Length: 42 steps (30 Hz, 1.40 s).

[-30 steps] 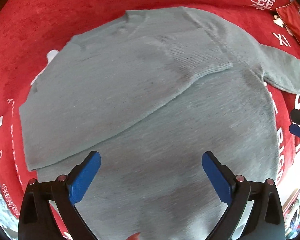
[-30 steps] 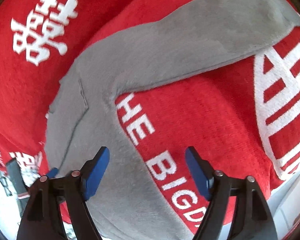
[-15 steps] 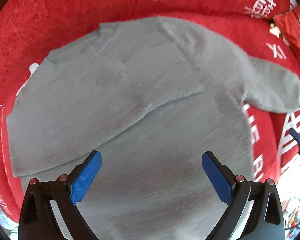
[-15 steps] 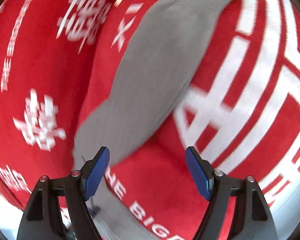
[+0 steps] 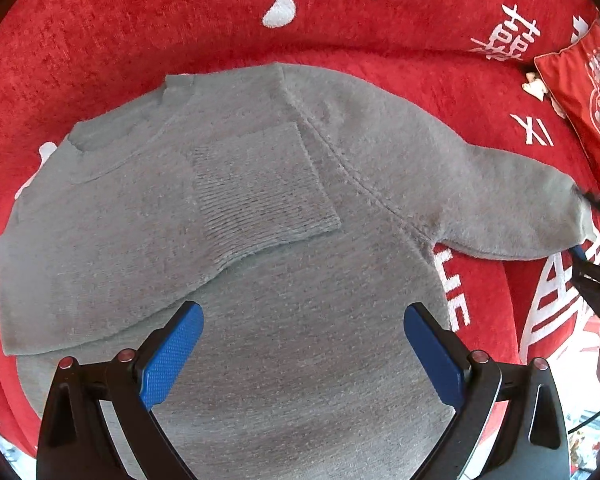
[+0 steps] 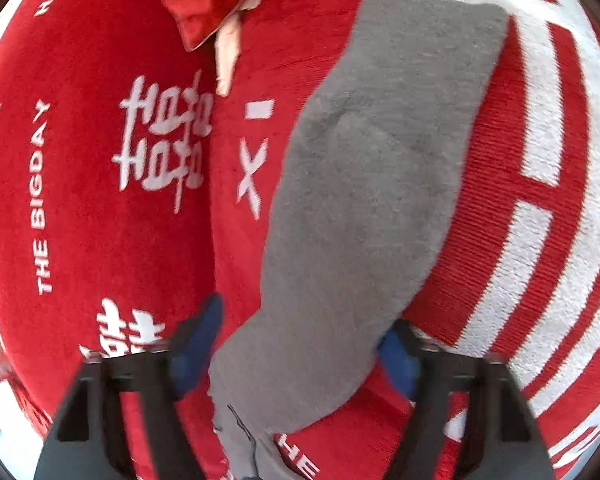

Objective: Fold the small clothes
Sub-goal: 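Grasp the sleeve cuff with the right gripper and lift it across the body, then lay the sleeve across the sweater body and open the right gripper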

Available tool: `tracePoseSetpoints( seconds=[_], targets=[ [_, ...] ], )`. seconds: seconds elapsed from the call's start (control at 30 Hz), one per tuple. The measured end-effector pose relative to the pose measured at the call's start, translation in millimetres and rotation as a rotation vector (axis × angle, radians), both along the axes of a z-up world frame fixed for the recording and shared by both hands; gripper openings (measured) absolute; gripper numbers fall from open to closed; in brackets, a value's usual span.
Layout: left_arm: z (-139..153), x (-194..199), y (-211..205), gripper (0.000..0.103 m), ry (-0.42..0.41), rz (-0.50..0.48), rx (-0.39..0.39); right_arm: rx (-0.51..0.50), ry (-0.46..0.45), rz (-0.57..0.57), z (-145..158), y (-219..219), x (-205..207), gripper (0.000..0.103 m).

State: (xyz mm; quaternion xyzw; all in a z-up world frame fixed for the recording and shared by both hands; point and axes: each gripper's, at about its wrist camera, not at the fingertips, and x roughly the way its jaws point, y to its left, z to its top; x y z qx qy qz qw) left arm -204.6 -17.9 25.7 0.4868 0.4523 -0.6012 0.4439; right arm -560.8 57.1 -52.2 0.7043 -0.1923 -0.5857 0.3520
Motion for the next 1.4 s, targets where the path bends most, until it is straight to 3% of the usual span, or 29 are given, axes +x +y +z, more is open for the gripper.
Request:
tracePoseSetpoints(
  seconds=[0.03, 0.1, 0.27, 0.43, 0.63, 0.77, 0.93, 1.13, 1.27, 1.3, 1.4],
  targets=[
    [-3, -2, -2, 0.101, 0.002, 0.006, 0.001, 0.009, -0.02, -0.012, -4, 1, -1, 0.019],
    [-3, 6, -2, 0.101, 0.002, 0.02, 0.004, 0.009, -0.057, -0.046, -10, 6, -3, 0.007],
    [-1, 29, -3, 0.101, 0.004, 0.059, 0.003, -0.078, -0.059, -0.025, 1, -1, 1, 0.007],
    [-1, 50, -8, 0.101, 0.006, 0.108, -0.012, -0.194, -0.049, 0.1, 33, -31, 25, 0.007],
    [10, 90, -11, 0.101, 0.01, 0.173, -0.068, -0.335, -0.028, 0.374, 74, -94, 95, 0.007],
    [16, 129, -15, 0.101, -0.004, 0.227, -0.106, -0.385, 0.031, 0.614, 97, -136, 169, 0.007],
    [17, 192, -15, 0.101, -0.027, 0.326, -0.112, -0.351, 0.134, 0.914, 96, -166, 275, 0.007],
    [5, 243, -13, 0.101, -0.061, 0.397, -0.112, -0.149, 0.221, 1.162, 42, -167, 368, 0.007],
    [-7, 258, -15, 0.101, -0.047, 0.425, -0.11, 0.004, 0.182, 1.169, 6, -159, 379, 0.011],
    [-8, 261, -15, 0.101, -0.029, 0.433, -0.11, 0.016, 0.15, 1.143, 2, -157, 375, 0.017],
    [-12, 264, -18, 0.101, 0.016, 0.459, -0.114, -0.006, 0.073, 1.007, 7, -148, 354, 0.053]
  ],
)
